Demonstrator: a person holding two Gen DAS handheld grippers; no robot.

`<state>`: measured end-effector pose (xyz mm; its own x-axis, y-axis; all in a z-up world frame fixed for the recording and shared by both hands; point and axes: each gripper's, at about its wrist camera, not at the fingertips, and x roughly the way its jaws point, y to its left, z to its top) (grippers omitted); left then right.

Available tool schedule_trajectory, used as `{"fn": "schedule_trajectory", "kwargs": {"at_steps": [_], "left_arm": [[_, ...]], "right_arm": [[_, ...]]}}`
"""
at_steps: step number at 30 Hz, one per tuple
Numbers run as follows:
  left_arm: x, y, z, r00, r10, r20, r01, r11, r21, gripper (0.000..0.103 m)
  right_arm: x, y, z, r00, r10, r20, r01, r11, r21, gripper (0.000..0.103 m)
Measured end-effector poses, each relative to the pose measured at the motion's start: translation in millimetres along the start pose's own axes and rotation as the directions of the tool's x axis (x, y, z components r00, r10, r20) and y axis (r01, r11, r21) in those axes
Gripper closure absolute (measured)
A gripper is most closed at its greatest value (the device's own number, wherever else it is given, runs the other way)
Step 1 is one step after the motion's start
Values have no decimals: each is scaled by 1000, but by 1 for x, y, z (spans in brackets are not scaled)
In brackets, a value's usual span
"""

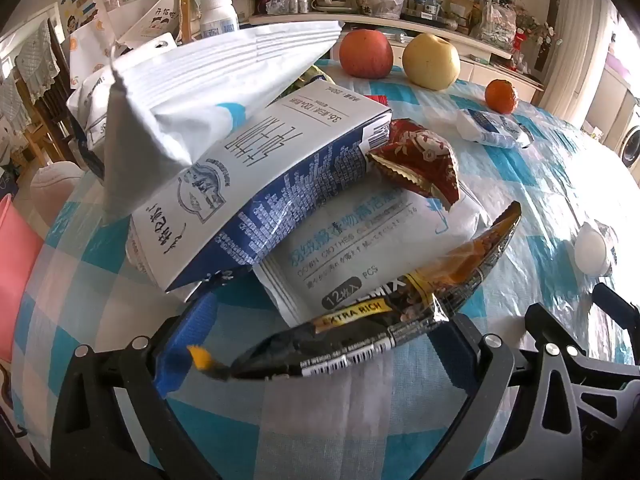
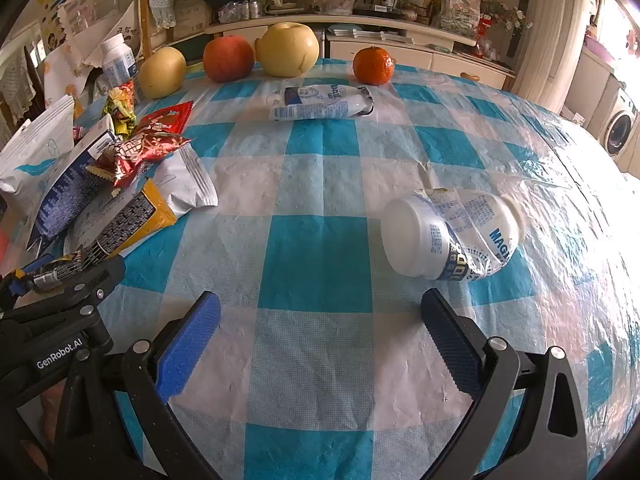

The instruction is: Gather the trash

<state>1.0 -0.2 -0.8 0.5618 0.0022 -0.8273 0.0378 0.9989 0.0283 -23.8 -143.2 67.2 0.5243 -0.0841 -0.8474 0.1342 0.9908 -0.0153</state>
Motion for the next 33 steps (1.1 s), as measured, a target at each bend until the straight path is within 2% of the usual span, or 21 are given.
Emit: {"fn": "schedule_trajectory", "kwargs": {"at_steps": [3, 10, 20, 25, 28, 33], "left_arm": [[1, 1, 2, 1000, -7, -10, 7, 1000, 4, 4], [-16, 1, -17, 1000, -10, 4, 10, 1000, 25, 4], [-93, 22, -46, 993, 17, 116, -24, 998, 66, 4], [-136, 36, -57, 979, 58, 194, -75, 994, 82, 4], [-168, 48, -65, 961, 95, 259, -120, 989, 84, 4], [-215, 64, -79, 935, 98, 341, -125, 991, 55, 4]], "right_arm": [[4, 4, 4, 1000, 8, -16, -8, 1000, -16, 4], [-15, 1, -15, 999, 30, -17, -30, 1000, -2, 4], [-82, 4, -33, 991, 32, 129, -37, 999, 37, 4], [-128, 10, -45, 978, 24, 208, -29, 999, 24, 4], [-150, 13, -53, 970, 31, 241, -37, 999, 20, 4], [-188, 24, -69, 952, 32, 304, -32, 999, -6, 4]]}}
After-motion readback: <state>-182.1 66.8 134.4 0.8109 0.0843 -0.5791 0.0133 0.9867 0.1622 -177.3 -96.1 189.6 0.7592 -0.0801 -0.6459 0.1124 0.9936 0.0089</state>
